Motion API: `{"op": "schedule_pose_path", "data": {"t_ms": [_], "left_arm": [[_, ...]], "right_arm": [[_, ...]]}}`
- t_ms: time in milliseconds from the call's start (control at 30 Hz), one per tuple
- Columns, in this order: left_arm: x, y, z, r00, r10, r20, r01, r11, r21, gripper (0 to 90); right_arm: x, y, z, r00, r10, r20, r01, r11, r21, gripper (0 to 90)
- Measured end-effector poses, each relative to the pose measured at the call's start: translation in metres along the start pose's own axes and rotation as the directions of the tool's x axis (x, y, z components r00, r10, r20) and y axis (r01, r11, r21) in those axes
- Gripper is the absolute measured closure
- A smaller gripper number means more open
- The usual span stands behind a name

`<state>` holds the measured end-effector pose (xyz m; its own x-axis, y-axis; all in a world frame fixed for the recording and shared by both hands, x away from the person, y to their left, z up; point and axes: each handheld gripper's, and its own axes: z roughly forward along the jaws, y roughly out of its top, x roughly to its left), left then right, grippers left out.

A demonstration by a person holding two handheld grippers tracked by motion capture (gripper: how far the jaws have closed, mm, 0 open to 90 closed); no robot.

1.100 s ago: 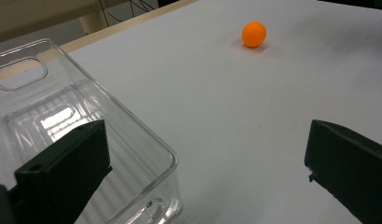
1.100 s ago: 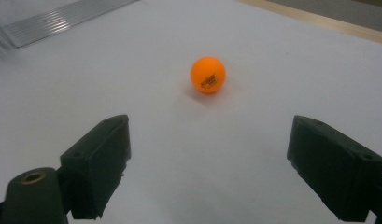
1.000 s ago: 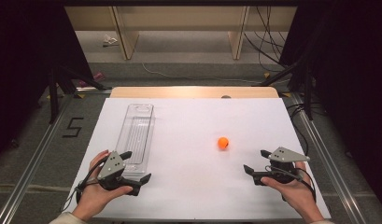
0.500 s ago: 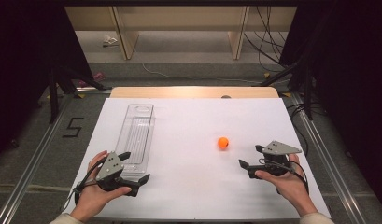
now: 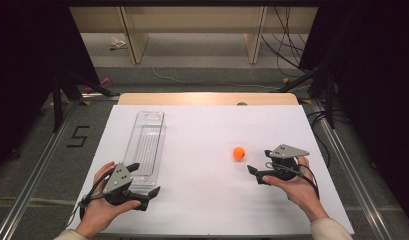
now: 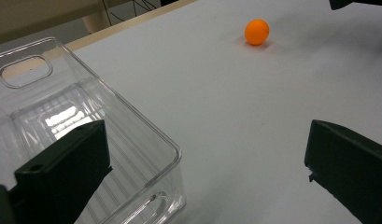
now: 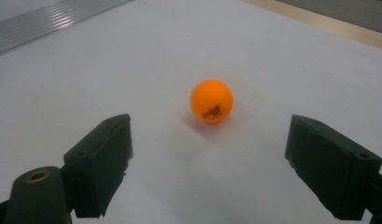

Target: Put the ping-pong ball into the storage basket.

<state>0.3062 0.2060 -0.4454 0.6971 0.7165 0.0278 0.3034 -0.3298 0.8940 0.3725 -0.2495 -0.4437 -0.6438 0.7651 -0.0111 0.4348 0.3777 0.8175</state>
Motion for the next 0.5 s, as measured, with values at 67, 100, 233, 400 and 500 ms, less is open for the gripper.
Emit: {"op": "schedule_pose_path", "data": {"t_ms": [67,100,233,400,500], "left_arm": [[0.0,0.0,0.0,1.0,0.0,0.0,0.0,1.0,0.001,0.0],[0.0,0.0,0.0,1.0,-0.001,0.0,0.001,1.0,0.001,0.0],[0.0,0.0,0.0,1.0,-0.001,0.001,0.001,1.0,-0.002,0.0],[0.0,0.0,0.0,1.0,0.0,0.004,0.0,1.0,-0.002,0.0],[0.0,0.0,0.0,1.0,0.0,0.004,0.0,1.0,-0.003,0.0]], "right_arm": [[0.0,0.001,0.003,1.0,0.0,-0.001,0.0,1.0,0.0,15.9],[0.001,0.004,0.008,1.0,-0.004,-0.005,0.004,1.0,0.008,15.9],[0.003,0.008,0.019,0.9999,-0.014,-0.005,0.014,1.0,0.023,15.9],[0.002,0.012,0.031,0.9999,-0.014,-0.007,0.014,0.999,0.036,15.9],[0.001,0.013,0.035,0.9999,-0.013,-0.006,0.013,0.999,0.041,15.9]]}}
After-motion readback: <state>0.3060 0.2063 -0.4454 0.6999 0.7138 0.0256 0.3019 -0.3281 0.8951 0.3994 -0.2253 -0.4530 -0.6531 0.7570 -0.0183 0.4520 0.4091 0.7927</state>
